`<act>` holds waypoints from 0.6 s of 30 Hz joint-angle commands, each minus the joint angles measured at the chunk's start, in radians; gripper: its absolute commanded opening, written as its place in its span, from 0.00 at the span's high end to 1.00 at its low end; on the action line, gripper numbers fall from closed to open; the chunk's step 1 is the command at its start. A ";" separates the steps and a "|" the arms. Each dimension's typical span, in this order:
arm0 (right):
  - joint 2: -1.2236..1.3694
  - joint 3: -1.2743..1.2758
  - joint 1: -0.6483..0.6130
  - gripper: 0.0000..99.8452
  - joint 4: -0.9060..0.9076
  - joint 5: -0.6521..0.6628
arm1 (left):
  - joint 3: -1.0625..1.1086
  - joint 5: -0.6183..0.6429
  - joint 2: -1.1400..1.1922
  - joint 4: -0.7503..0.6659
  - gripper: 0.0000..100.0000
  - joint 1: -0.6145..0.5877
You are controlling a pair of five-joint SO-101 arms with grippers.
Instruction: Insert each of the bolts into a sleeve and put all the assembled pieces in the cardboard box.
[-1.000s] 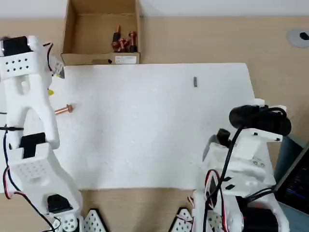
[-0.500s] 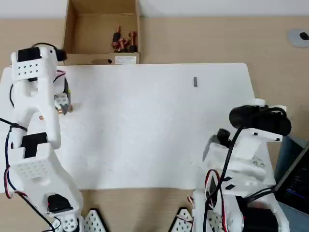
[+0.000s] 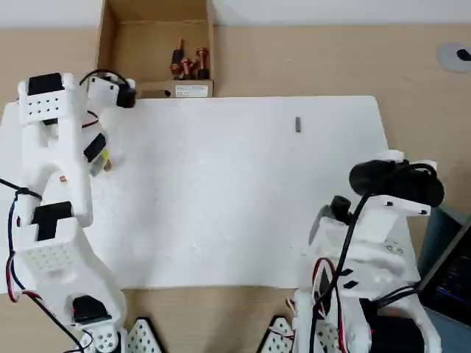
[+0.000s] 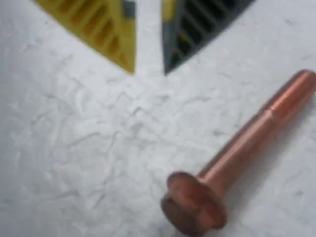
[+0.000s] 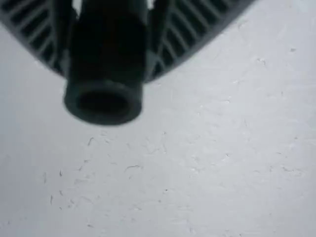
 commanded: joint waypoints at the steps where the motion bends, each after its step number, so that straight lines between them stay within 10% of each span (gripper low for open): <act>1: -0.001 0.001 0.004 0.99 -0.028 0.000 | -0.011 -0.094 -0.059 0.011 0.96 -0.009; 18: -0.001 0.001 0.004 0.99 -0.055 0.064 | -0.002 -0.158 -0.051 -0.077 0.96 -0.048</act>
